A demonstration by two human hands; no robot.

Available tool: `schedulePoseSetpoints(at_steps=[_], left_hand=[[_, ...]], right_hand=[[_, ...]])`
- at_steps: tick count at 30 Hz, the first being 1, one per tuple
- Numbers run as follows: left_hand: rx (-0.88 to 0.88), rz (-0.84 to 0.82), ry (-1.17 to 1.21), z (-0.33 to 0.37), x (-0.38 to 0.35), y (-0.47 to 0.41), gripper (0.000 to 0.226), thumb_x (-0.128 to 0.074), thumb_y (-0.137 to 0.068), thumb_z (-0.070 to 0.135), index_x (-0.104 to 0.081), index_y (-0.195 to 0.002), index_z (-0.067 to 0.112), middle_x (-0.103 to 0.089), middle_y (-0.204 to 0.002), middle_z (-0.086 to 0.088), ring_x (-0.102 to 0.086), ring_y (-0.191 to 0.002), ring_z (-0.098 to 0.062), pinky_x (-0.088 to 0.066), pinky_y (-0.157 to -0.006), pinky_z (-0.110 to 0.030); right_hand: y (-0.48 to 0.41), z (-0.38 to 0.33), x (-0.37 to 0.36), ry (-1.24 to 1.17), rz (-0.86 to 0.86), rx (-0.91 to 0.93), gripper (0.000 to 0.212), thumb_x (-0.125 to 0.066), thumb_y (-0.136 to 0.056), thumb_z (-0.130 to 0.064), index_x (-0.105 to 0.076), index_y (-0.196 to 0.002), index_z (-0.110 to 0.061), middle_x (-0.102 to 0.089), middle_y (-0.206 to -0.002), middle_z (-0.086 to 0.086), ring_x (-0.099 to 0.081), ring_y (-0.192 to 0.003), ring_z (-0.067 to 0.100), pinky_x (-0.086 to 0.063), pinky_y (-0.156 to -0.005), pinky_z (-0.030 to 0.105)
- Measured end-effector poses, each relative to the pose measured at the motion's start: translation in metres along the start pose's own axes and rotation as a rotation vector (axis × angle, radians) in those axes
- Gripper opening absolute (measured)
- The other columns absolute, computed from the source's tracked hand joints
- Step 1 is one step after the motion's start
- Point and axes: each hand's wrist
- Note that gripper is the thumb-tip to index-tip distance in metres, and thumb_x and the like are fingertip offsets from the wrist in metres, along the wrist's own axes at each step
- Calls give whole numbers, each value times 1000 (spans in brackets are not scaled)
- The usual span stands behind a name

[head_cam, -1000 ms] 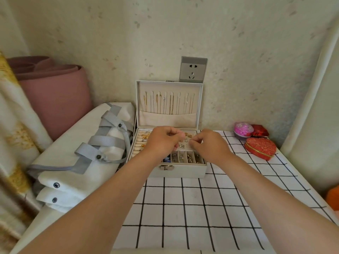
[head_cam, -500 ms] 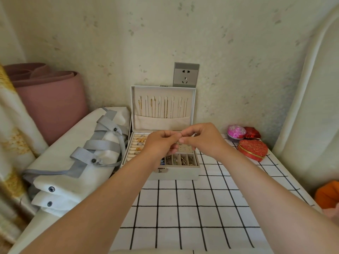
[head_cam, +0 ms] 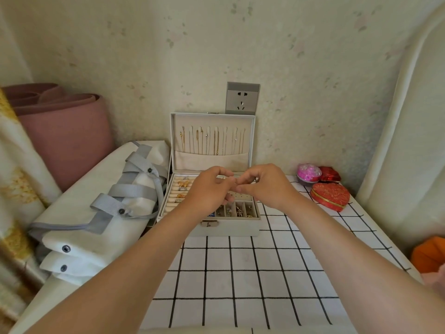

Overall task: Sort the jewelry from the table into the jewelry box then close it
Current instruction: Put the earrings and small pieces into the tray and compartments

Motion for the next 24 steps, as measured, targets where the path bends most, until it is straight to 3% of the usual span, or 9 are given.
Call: schedulePoseSetpoints(at_steps=[4,8,11,15,24], left_hand=[[48,-3,10,-3,-3,-4,15,-54,-99,21,-59,-112,23,-75,-93,2,-72,-78,-15,-59,-67,-31],[-188,3,-466,-18,-1,-6,24,-53,-98,23,-64,-118,26,-67,-114,8,-59,-104,-9,-45,-85,-21],[-358,-93,-782,-30,-1,-6,32,-51,-98,22,-62,-128,22,-60,-125,0,-45,-122,-19,-40,-101,-33],[-460,-144,-922,-38,-3,-7,35,-48,-97,19,-62,-129,19,-59,-116,-3,-43,-112,-21,-43,-95,-42],[-468,-139,-935,-40,-5,-9,32,-47,-95,20,-60,-124,20,-56,-111,0,-44,-108,-19,-45,-90,-38]], right_hand=[[-2,4,-2,44,47,-4,6,-83,-79,-27,-78,-77,-30,-73,-77,-13,-66,-81,1,-50,-79,22],[1,11,-5,288,75,-40,5,-75,-86,-27,-77,-84,-32,-71,-86,-15,-64,-87,5,-53,-82,32],[3,16,-10,418,74,-20,7,-72,-88,-27,-77,-91,-30,-66,-89,-16,-64,-88,8,-52,-76,29],[5,19,-17,508,83,43,8,-71,-89,-27,-76,-94,-29,-65,-93,-13,-62,-87,11,-49,-72,29],[8,26,-20,641,48,192,17,-63,-89,-28,-78,-95,-33,-63,-90,-9,-61,-80,13,-41,-60,26]])
Point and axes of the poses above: each hand's wrist, its own y-axis away from the middle knuckle, its own x-axis out of the back of the hand, z = x × y
